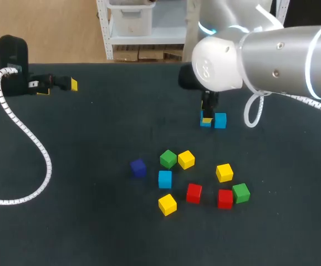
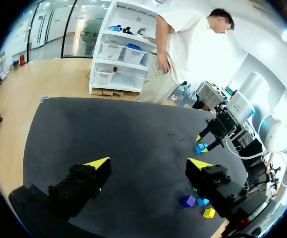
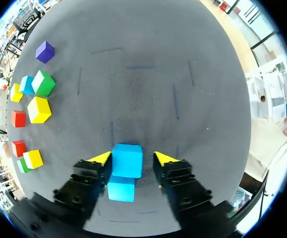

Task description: Place the blue cubes, place green cubes on the blue cubes, place the yellow cubes on the green cubes, then place the red cubes on the yellow cubes, and place purple cube on the red cubes.

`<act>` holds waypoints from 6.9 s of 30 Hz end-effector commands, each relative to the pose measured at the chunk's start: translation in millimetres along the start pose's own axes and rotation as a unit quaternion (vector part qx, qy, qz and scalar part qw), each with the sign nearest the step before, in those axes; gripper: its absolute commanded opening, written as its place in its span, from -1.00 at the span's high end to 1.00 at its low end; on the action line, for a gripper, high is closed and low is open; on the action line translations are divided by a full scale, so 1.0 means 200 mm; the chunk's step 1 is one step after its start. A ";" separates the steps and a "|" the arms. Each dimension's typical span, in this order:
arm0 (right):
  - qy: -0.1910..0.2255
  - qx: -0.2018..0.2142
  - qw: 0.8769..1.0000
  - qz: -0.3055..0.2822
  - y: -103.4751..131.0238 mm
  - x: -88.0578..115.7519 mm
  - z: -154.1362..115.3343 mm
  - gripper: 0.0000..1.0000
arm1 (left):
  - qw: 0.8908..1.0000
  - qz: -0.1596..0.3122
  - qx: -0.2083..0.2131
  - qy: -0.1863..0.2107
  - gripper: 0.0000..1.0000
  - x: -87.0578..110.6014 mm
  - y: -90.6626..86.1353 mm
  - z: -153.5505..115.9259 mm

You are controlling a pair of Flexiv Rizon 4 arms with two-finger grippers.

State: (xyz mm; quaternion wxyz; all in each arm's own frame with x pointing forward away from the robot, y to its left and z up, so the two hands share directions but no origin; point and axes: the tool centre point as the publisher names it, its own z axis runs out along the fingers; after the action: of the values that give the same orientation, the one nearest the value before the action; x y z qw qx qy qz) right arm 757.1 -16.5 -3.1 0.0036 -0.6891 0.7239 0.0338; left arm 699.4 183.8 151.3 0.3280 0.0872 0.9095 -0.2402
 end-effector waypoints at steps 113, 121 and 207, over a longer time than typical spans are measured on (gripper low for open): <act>-0.071 0.004 0.996 0.055 -0.06 0.04 -0.23 -1.00 | 1.000 0.001 0.003 -0.002 -1.00 0.00 0.01 0.00; -0.136 0.016 0.985 0.104 -0.07 0.11 -0.41 -1.00 | 1.000 0.001 0.003 -0.002 -1.00 0.00 0.01 0.00; -0.452 0.109 0.798 0.383 0.01 0.81 -0.88 -1.00 | 1.000 0.001 0.003 -0.002 -1.00 0.00 0.01 0.00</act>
State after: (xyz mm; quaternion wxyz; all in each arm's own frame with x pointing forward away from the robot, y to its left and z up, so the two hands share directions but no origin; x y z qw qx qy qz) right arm 754.4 -186.4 165.5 0.3915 -0.2563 0.8450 0.2590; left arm 699.4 183.7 151.3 0.3280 0.0872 0.9095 -0.2402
